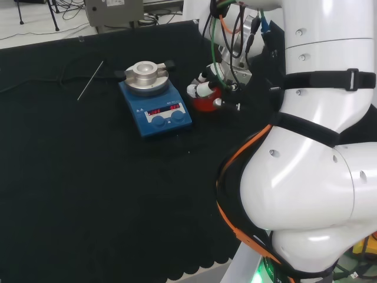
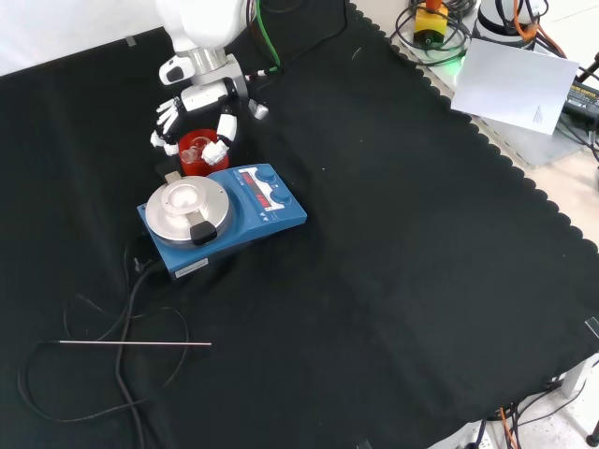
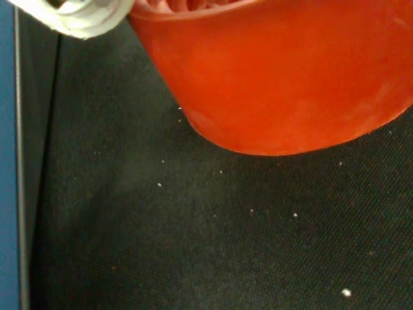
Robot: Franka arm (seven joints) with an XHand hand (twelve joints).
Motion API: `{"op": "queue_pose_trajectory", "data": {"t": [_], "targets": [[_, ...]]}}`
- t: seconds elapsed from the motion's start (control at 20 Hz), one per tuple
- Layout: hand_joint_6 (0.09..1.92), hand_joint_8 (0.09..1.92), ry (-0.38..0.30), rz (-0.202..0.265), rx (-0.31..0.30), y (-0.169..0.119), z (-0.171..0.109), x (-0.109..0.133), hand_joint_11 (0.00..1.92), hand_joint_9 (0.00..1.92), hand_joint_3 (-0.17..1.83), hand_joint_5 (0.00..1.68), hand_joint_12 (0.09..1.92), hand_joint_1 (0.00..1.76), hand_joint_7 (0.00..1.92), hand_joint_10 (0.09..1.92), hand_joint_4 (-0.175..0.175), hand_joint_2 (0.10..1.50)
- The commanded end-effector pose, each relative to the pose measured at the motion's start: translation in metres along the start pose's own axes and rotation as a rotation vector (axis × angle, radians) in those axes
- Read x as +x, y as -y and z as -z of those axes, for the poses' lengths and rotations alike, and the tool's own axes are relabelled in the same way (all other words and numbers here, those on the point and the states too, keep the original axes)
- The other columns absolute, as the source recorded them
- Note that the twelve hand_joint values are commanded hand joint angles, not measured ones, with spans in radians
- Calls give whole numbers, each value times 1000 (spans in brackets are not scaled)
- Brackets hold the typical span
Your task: Pick up the round-bottom flask.
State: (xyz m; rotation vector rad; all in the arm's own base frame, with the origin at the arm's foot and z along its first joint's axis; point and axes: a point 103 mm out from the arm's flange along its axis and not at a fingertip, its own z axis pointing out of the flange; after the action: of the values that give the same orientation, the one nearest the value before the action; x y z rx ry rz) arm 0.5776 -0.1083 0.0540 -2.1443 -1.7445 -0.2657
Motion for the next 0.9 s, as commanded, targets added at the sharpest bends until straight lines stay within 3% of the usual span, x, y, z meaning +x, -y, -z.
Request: {"op": "queue_pose_trajectory", "data": {"t": [0.05, 0.3, 0.4, 0.5, 0.9], "targets": [[684, 579, -5, 6, 3, 0, -1, 0, 96, 433, 582, 687, 1336, 850, 302, 626, -21, 637], [618, 579, 3, 28, -14, 1, -4, 6, 124, 464, 582, 972, 1333, 884, 335, 622, 8, 669], [663, 581, 6, 35, -29, 2, -2, 6, 164, 506, 544, 1149, 1325, 1025, 391, 615, 118, 719], [693, 568, 2, 38, -37, 4, -1, 11, 213, 556, 621, 1228, 1312, 1093, 445, 593, 162, 686], [853, 545, -22, 47, -114, 14, 22, 6, 327, 657, 826, 1217, 1291, 1119, 505, 551, 175, 599]]}}
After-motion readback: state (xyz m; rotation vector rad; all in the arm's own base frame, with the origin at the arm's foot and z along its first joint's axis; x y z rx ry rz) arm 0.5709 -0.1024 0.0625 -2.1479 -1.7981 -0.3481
